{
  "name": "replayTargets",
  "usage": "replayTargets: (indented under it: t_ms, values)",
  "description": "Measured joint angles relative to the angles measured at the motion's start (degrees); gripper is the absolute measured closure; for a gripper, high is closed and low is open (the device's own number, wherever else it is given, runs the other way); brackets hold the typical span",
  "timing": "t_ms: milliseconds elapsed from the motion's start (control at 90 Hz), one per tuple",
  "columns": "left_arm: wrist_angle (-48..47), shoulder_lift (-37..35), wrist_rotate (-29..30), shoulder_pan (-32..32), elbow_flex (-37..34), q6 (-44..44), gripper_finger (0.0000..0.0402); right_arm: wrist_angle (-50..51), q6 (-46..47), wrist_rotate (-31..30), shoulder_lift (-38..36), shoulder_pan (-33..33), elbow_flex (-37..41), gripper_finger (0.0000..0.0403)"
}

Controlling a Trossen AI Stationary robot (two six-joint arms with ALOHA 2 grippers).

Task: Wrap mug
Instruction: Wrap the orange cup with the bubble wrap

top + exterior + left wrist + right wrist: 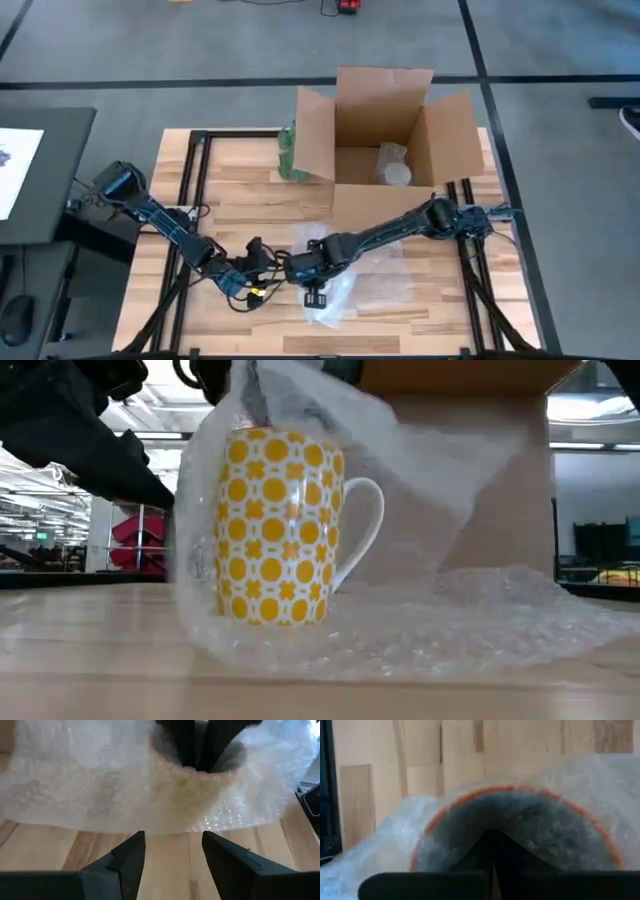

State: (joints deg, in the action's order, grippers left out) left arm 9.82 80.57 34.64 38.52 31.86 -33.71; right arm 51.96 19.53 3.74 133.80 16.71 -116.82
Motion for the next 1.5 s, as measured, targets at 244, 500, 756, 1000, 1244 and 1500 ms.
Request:
replayTargets:
  t_ms: [244, 500, 756, 1000, 1244, 1500]
  values:
    - [0.08, -0.02, 0.02, 0.0, 0.0, 0.04, 0.0222, -0.12, -2.06, -1.93, 0.19, 0.04, -2.36, 0.0403]
    - [0.17, -0.02, -0.23, 0.07, 0.0, 0.04, 0.0222, 5.32, -3.02, -2.33, 0.22, 0.02, -9.79, 0.0355]
    - [0.13, -0.02, -0.66, 0.07, 0.0, 0.04, 0.0222, 11.91, -3.38, -2.35, 0.2, 0.02, -16.24, 0.0284]
    - [0.02, -0.02, -1.15, 0.07, 0.0, 0.04, 0.0222, 15.52, -3.56, -2.35, 0.07, 0.54, -18.06, 0.0288]
    - [0.35, -0.02, -1.45, 0.07, 0.0, 0.07, 0.0222, 16.17, -4.59, -2.36, 0.23, 0.91, -18.05, 0.0284]
    - [11.59, -0.02, -3.33, 0.52, 0.0, 7.83, 0.0222, 17.88, -6.58, -3.88, 0.24, 0.65, -18.05, 0.0255]
